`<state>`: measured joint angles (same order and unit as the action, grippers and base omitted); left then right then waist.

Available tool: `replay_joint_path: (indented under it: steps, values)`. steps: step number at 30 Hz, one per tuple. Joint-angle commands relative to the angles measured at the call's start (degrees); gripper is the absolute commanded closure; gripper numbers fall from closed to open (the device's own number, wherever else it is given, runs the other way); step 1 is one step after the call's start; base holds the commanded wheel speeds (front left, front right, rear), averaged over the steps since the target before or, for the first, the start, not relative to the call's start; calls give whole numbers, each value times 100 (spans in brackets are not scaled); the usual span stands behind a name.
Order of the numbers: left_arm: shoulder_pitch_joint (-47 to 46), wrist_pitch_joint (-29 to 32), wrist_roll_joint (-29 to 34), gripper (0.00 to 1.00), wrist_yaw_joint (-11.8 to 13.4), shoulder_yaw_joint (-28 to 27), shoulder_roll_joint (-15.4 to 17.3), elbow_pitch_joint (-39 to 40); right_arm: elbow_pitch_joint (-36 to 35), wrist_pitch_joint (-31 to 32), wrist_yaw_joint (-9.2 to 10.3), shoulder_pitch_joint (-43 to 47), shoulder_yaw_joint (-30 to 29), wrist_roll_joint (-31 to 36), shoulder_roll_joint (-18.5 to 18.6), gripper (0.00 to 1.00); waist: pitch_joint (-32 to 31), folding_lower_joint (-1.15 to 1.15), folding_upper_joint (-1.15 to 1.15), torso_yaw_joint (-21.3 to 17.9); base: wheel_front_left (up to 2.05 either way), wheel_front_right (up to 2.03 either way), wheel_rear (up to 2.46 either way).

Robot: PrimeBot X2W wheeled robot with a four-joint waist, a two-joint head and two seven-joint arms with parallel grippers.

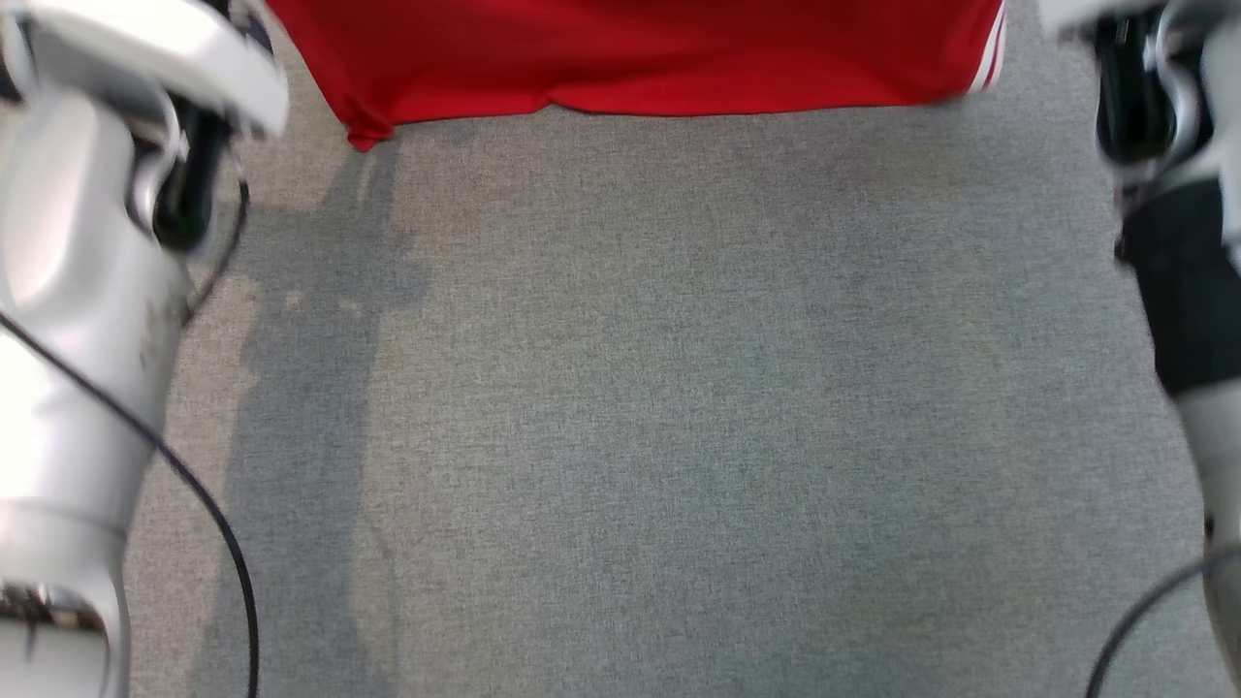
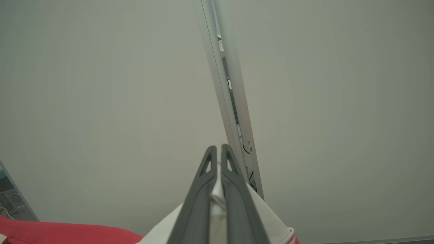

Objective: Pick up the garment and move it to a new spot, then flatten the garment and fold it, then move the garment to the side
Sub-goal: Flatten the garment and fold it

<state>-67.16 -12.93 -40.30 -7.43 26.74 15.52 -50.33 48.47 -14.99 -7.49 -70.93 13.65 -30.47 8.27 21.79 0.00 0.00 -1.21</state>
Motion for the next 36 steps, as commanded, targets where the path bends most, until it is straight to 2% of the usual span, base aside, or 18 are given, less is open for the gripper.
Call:
replay_joint_path:
  steps: [1, 5, 8, 14, 19, 23, 29, 33, 36]
  values:
    - [446, -85, -79, 100, -2, 20, 82, 181, -300, -29, 0, 564, 73, -210, 183, 100, -38, 0, 0, 12, 0, 0, 0]
    - [1654, -191, -230, 100, 10, -92, 249, 802, -1233, -28, 0, 2127, 207, -760, 411, 100, -200, 0, 0, 34, 0, 0, 0]
    - [2604, -208, -255, 100, 159, -128, 346, 1368, -1930, 0, 0, 3371, 236, -1118, 517, 100, -385, 0, 0, 69, 0, 0, 0]
    - [4408, 9, -409, 100, 687, -156, 752, 2597, -3051, 350, 0, 5462, -83, -1382, 428, 100, -730, 0, 0, -18, 0, 0, 0]
    - [5697, 408, -530, 100, 1243, -146, 1094, 3760, -3831, 947, 0, 6782, -578, -1102, 286, 100, -1043, 0, 0, -54, 0, 0, 0]
    - [6561, 783, -623, 100, 1744, -125, 1329, 4670, -4531, 1639, 0, 7614, -1040, -822, 93, 100, -1267, 0, 0, -70, 0, 0, 0]
    - [7512, 1296, -720, 100, 2344, -80, 1653, 5711, -5555, 2839, 0, 8573, -1540, -442, -237, 100, -1483, 0, 0, -59, 0, 0, 0]
    - [7961, 1592, -772, 100, 2647, -76, 1876, 6215, -6092, 3500, 0, 9028, -1839, -231, -395, 100, -1561, 0, 0, -33, 0, 0, 0]
    - [8137, 1697, -790, 100, 2782, -107, 1975, 6409, -6301, 3765, 0, 9174, -1969, -199, -457, 100, -1573, 0, 0, -17, 0, 0, 0]
